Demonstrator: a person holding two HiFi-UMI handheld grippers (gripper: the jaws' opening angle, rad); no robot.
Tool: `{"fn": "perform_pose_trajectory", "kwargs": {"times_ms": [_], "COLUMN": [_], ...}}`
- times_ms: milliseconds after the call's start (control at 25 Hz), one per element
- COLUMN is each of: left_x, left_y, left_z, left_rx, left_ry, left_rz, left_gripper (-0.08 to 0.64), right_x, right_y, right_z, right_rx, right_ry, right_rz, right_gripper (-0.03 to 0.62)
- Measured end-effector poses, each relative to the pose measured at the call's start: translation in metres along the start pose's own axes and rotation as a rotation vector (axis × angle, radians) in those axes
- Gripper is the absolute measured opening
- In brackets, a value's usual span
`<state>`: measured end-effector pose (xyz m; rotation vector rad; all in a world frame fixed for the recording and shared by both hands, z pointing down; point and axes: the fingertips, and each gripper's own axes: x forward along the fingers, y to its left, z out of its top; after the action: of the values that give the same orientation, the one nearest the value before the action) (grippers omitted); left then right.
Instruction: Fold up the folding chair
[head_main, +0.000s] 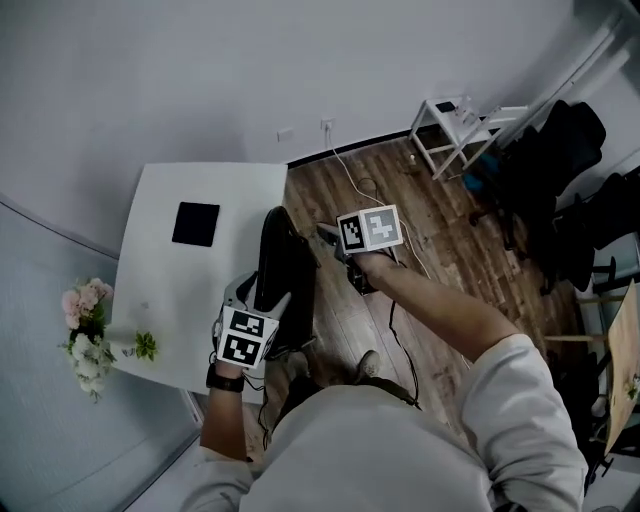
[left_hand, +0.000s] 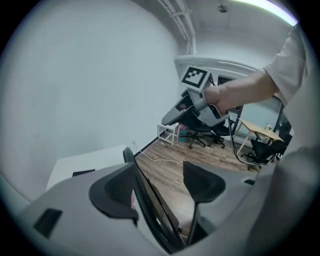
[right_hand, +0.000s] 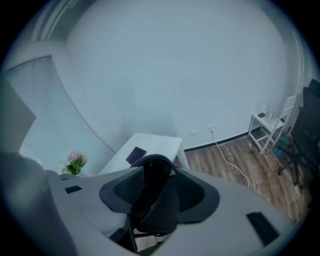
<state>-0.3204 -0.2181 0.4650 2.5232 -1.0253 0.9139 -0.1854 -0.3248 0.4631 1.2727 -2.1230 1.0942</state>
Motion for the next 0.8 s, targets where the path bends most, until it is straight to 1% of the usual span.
{"fn": "perform_pose_trajectory", "kwargs": {"times_ms": [120,240,360,480,640,800], "left_x": [0.002,0.008,0.014,0.018,0.015,0.007], "left_y": [-0.020,-0.046,-0.074,-0.102,-0.132,-0.155], "left_z": [0.037,0.071,0.098,0.120,0.149,0.172], "left_rx": [0.025,0.050,0.069,0.084,0.112,0.101], "left_ry": [-0.046,-0.086,-0.121,-0.159,-0.233,-0.306], "left_rz": [0.015,0.007,-0.011,-0.033,-0.028,-0.024], "left_gripper": [0.307,0.307,0.307,0.300,0.256,0.205], "right_x": [-0.059,-0.116,-0.169,-0.218,-0.274,-0.319], "right_y": [-0.038,-0.072,-0.099,-0.117,-0.132,-0.143], "right_z": [0.000,-0.004,-0.011,-0.020,-0.038,-0.057], "right_rx": [-0.010,-0.024,-0.078,-0.137,-0.208,-0.251], "right_ry": [-0.081,-0.161,-0.235,-0.306,-0.398,-0.481], "right_rz": [-0.037,-0.074,-0.122,-0.162,-0.208,-0.258], "right_gripper": [0.212,0.210,0.206,0.206,0.198,0.182]}}
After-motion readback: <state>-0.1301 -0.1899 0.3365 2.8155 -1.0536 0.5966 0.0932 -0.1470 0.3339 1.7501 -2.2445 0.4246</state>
